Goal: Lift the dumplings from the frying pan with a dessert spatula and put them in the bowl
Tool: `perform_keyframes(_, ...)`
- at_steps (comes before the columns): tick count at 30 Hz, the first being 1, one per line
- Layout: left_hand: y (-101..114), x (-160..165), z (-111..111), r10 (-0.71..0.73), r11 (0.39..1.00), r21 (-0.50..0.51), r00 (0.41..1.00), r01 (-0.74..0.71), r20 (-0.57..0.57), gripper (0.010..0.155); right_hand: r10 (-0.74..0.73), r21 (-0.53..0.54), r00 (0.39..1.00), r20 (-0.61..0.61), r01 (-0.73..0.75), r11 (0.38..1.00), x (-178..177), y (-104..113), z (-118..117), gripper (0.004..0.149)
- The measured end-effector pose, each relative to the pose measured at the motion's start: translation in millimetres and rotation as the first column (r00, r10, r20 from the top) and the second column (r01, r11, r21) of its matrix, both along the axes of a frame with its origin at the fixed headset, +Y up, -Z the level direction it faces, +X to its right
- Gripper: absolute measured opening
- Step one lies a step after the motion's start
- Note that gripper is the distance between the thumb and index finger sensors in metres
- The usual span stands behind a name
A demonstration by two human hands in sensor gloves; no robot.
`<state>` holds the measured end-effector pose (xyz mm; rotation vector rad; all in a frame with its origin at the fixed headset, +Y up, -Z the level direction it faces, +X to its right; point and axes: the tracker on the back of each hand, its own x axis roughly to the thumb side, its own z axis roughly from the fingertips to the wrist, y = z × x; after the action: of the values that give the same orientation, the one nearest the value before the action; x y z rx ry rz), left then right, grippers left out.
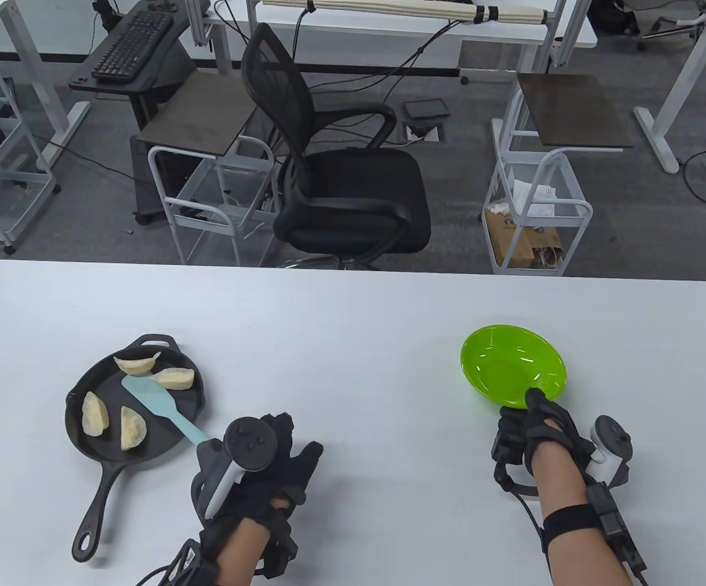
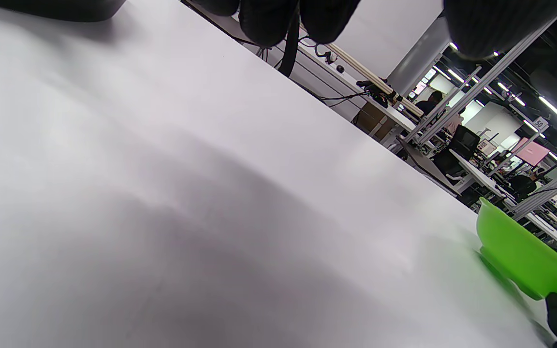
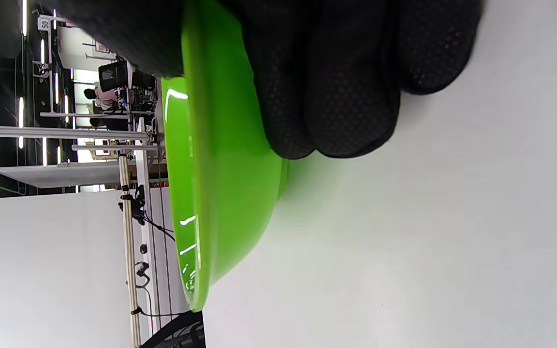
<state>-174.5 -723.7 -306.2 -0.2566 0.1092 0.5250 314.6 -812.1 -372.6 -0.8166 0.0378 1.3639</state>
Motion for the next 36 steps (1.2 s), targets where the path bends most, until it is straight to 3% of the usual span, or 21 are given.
perform_keyframes(12,-0.5,1.8,0.3,0.007,1.0,-0.029,1.0,-0.007,0.01,0.082,-0.071,0.061,0.995,-0.064,0.075,0.995,3.6,-2.1,0.8,0.069)
perform_keyframes(17,-2.1,4.6,0.6,-0.004,0.999,-0.041,1.0,0.005,0.021,0.082,-0.051,0.052,0.976,-0.21,0.063,0.997,2.7,2.6,6.4,0.069)
perform_keyframes(21,-1.9,5.4,0.8,-0.01,0.999,-0.04,1.0,0.011,0.024,0.082,0.049,0.103,0.959,-0.28,-0.021,0.994,-2.3,13.6,16.0,0.069)
perform_keyframes(26,-2.1,5.9,1.1,-0.014,0.999,-0.038,1.0,0.015,0.025,0.082,0.234,0.212,0.89,-0.392,-0.16,0.964,-15.6,37.9,29.3,0.068)
perform_keyframes(31,-2.8,7.3,1.7,-0.017,0.999,-0.039,0.999,0.018,0.027,0.082,0.416,0.374,0.812,-0.409,-0.266,0.888,-33.8,64.6,45.5,0.068)
perform_keyframes(36,-3.1,8.1,2.1,-0.021,0.999,-0.033,0.999,0.022,0.027,0.082,0.643,0.542,0.687,-0.339,-0.416,0.73,-48.4,87.6,65.1,0.068)
